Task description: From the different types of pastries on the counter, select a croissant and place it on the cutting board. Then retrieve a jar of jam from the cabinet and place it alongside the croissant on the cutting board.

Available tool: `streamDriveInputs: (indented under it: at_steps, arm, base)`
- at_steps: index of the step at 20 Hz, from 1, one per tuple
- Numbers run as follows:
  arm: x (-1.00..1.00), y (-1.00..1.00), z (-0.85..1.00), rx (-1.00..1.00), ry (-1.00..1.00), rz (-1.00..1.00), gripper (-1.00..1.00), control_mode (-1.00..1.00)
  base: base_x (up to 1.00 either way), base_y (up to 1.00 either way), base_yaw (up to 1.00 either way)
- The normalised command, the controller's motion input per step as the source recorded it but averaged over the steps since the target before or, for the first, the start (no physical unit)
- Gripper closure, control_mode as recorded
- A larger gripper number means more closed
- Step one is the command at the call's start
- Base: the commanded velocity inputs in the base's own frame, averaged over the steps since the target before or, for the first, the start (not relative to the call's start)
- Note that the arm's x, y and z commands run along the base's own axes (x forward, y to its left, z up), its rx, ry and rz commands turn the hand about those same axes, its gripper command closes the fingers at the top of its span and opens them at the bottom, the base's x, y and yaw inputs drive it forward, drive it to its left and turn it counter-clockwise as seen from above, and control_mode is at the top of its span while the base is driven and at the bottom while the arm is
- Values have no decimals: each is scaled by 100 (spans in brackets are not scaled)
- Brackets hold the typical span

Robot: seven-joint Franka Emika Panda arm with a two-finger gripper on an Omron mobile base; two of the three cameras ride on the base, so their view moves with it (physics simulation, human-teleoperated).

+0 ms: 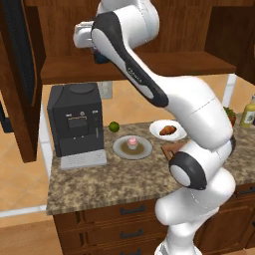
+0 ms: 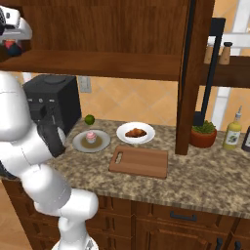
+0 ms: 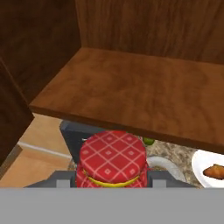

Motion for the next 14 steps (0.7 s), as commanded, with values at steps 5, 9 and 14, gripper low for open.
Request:
streamDriveInputs:
  at_steps: [5, 9, 14]
  arm:
    - [-100, -100, -68, -3, 0, 3, 100, -100]
    - [-100, -100, -87, -1, 0, 7, 100, -100]
    - [-100, -100, -84, 0, 0, 13, 100, -100]
  base:
    - [0, 0, 0]
    - [0, 0, 0]
    - [0, 0, 0]
